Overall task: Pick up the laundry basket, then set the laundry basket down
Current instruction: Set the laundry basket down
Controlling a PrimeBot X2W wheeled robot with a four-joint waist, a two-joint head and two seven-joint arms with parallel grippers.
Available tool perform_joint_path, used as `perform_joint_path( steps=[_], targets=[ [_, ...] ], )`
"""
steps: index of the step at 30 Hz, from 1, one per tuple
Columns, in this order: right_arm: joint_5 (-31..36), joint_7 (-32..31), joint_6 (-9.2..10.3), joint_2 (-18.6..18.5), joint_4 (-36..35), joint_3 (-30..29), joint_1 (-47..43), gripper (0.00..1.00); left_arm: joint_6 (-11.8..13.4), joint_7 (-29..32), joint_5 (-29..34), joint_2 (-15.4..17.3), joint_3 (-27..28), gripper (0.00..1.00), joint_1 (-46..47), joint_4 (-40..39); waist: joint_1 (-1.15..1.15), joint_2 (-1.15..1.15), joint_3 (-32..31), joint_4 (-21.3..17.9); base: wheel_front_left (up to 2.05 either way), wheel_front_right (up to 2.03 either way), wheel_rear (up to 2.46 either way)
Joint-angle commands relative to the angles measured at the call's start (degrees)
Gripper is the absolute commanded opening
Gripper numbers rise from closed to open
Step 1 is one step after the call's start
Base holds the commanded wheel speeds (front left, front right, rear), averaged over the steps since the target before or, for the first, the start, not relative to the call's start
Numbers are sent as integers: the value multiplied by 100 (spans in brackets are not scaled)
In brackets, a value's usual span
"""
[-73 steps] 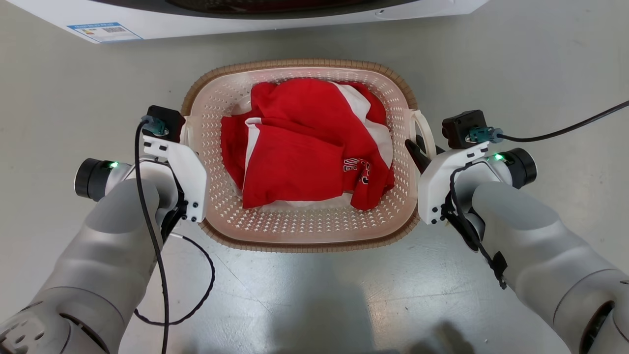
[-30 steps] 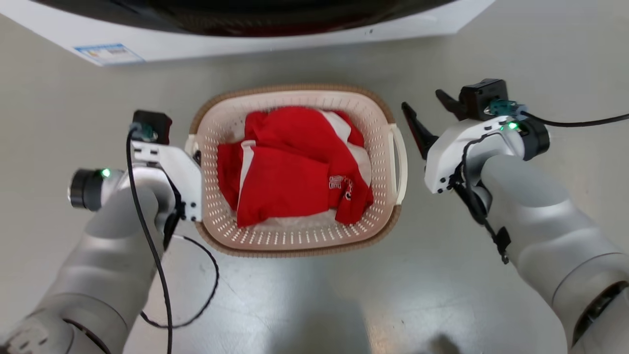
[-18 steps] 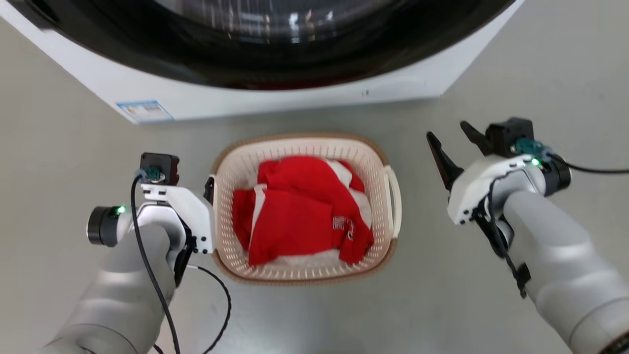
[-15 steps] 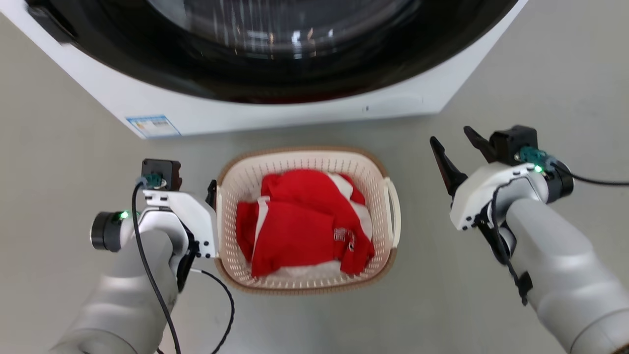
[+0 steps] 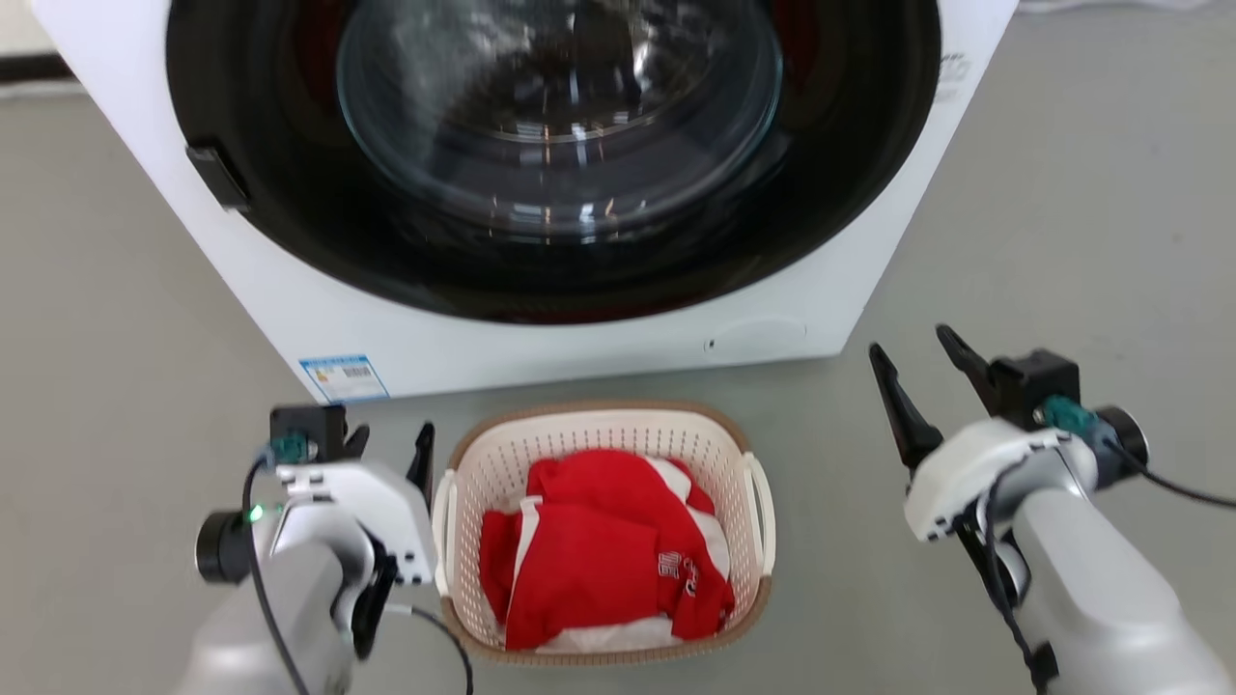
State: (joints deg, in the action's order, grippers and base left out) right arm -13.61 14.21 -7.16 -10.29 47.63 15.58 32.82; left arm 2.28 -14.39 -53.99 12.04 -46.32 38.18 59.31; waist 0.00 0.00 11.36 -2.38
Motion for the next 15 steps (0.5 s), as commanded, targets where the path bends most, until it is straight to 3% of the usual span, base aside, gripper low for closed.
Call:
perform_joint_path(
  steps=[1, 8, 15],
  targets=[
    [128, 79, -33, 22, -236, -25, -178, 100, 96, -60, 169, 237, 291, 100, -84, -233, 0, 0, -200, 4, 0, 0, 0],
    [493, 79, -33, 64, -892, -514, -817, 100, 329, -60, 863, 433, 1323, 100, -983, -1317, 0, 0, -566, 11, 0, 0, 0],
    [706, 79, -33, 158, -1441, -807, -1421, 100, 446, -61, 1439, 390, 2246, 100, -1821, -2112, 0, 0, -863, 34, 0, 0, 0]
  ],
)
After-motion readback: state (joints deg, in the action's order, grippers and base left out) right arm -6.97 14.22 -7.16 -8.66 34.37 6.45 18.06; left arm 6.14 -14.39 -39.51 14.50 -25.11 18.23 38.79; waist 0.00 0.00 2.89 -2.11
